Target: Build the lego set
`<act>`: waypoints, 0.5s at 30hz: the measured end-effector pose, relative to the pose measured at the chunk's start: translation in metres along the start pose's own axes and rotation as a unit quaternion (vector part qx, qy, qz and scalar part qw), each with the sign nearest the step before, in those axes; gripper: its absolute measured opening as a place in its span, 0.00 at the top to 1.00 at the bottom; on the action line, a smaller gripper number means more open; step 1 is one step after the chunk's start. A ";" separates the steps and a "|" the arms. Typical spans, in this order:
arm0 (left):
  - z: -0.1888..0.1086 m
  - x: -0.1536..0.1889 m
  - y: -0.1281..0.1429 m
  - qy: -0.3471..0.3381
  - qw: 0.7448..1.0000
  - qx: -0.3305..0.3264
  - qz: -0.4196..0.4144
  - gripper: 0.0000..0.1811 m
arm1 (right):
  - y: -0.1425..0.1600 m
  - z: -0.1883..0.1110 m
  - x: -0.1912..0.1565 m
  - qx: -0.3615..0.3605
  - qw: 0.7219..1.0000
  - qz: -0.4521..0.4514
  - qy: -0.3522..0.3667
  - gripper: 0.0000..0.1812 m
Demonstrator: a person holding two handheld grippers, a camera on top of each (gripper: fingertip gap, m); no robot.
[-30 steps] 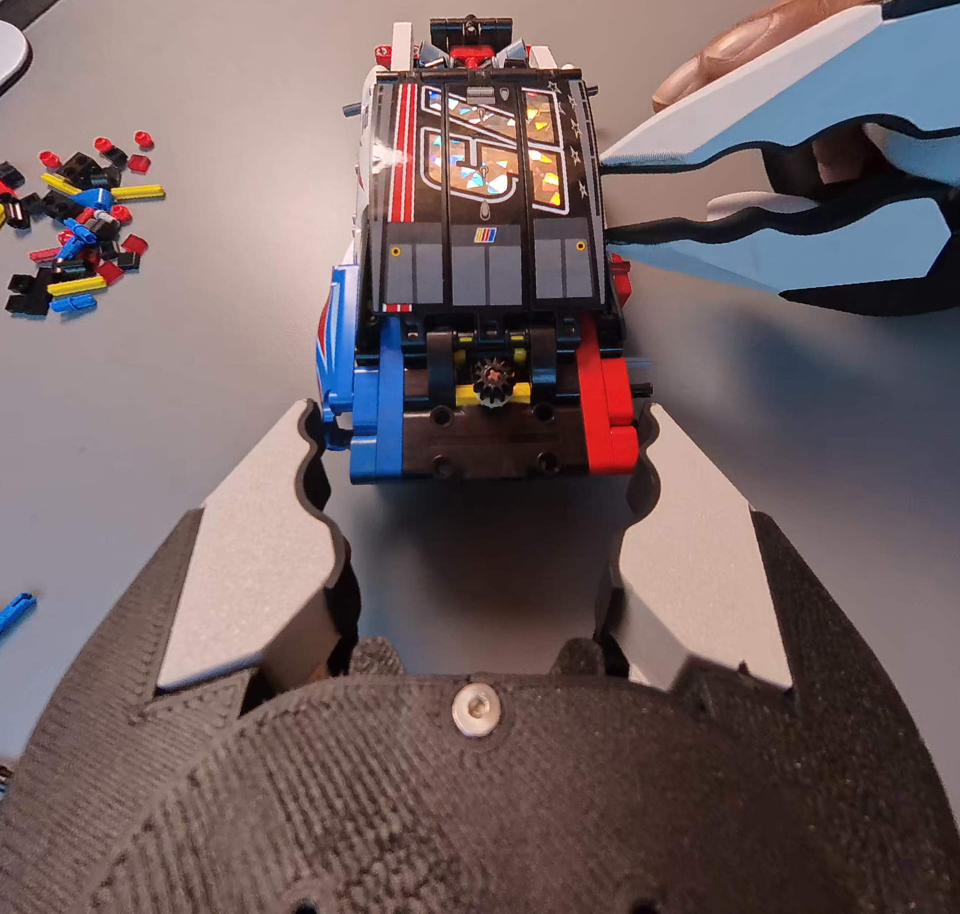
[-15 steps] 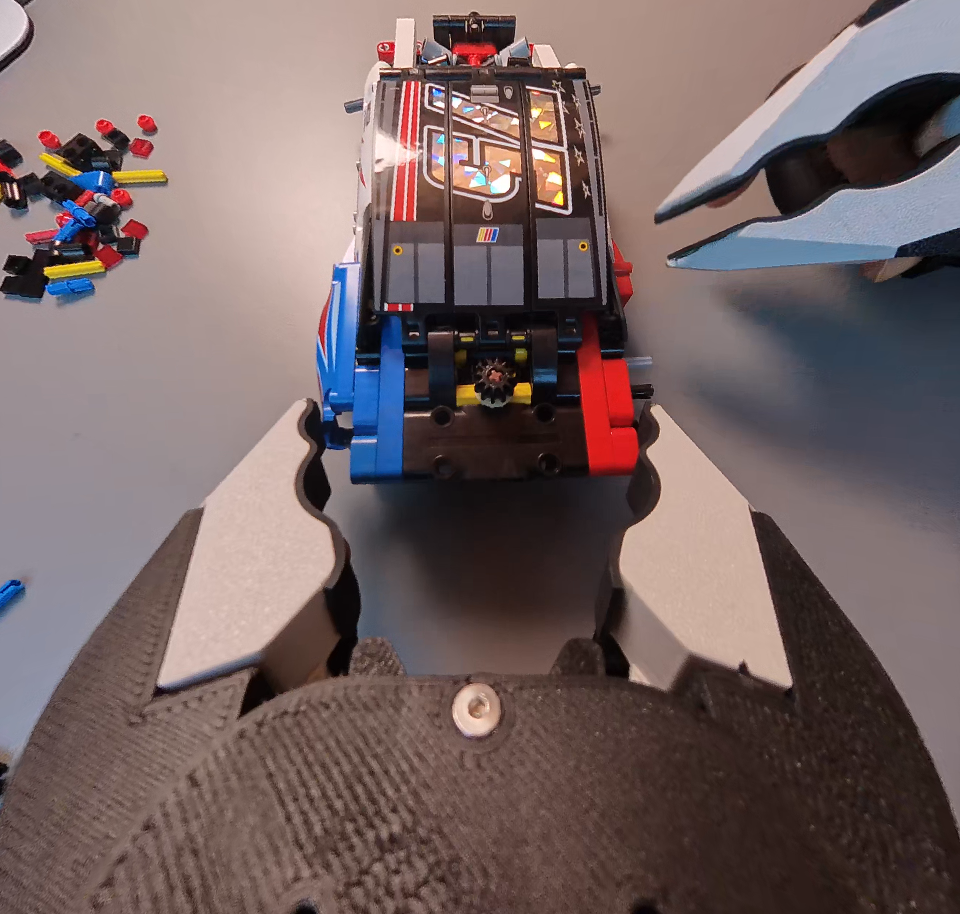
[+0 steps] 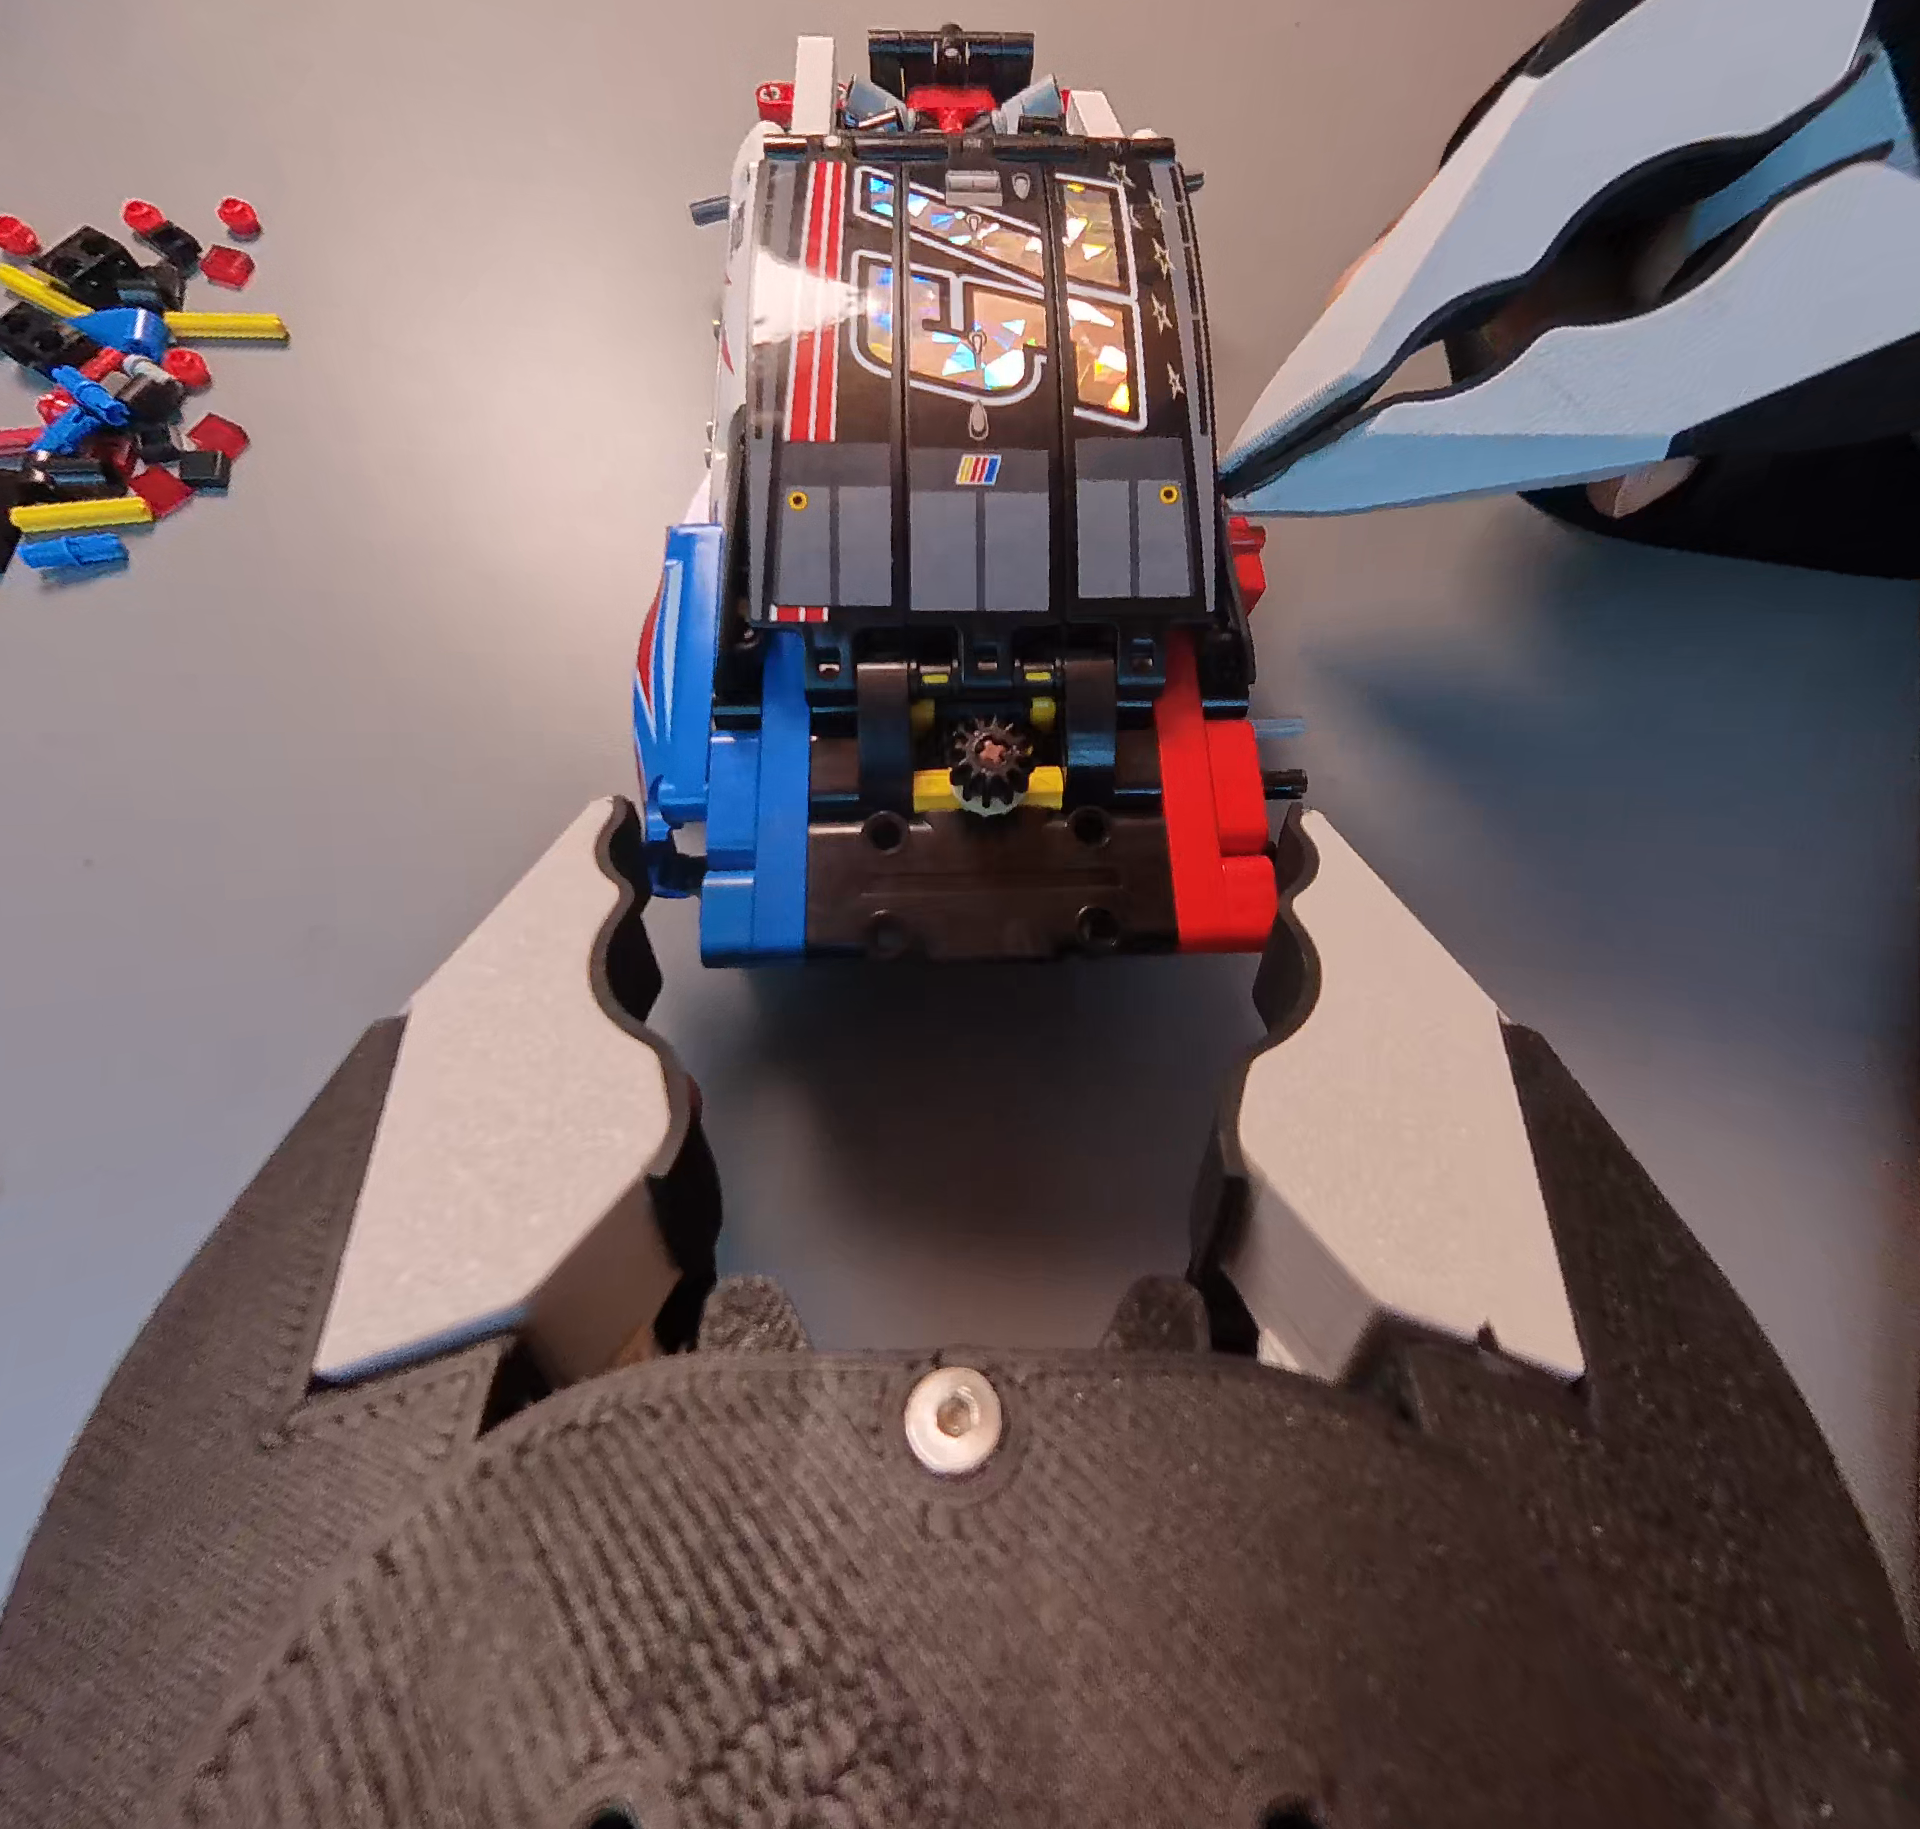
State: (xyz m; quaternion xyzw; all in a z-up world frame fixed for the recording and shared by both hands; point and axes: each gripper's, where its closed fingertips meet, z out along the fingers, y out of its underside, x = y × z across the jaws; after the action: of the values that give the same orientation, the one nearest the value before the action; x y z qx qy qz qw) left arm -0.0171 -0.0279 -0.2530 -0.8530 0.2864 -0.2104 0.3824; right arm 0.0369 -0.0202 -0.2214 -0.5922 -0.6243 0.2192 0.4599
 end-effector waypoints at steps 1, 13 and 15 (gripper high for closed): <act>0.000 0.000 0.000 0.001 1.000 0.000 0.001 0.35 | -0.001 0.001 0.000 -0.002 1.000 0.023 -0.018 1.00; 0.002 -0.002 0.003 -0.026 0.999 -0.011 0.035 0.35 | 0.006 0.006 -0.004 -0.074 0.969 0.220 -0.083 1.00; 0.002 -0.002 0.003 -0.027 0.999 -0.011 0.037 0.35 | 0.006 0.006 -0.003 -0.069 0.961 0.255 -0.086 1.00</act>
State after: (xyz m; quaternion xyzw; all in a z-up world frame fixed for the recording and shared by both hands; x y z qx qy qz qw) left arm -0.0184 -0.0269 -0.2569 -0.8513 0.3092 -0.1697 0.3885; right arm 0.0347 -0.0203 -0.2303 -0.7408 -0.5035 0.3355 0.2918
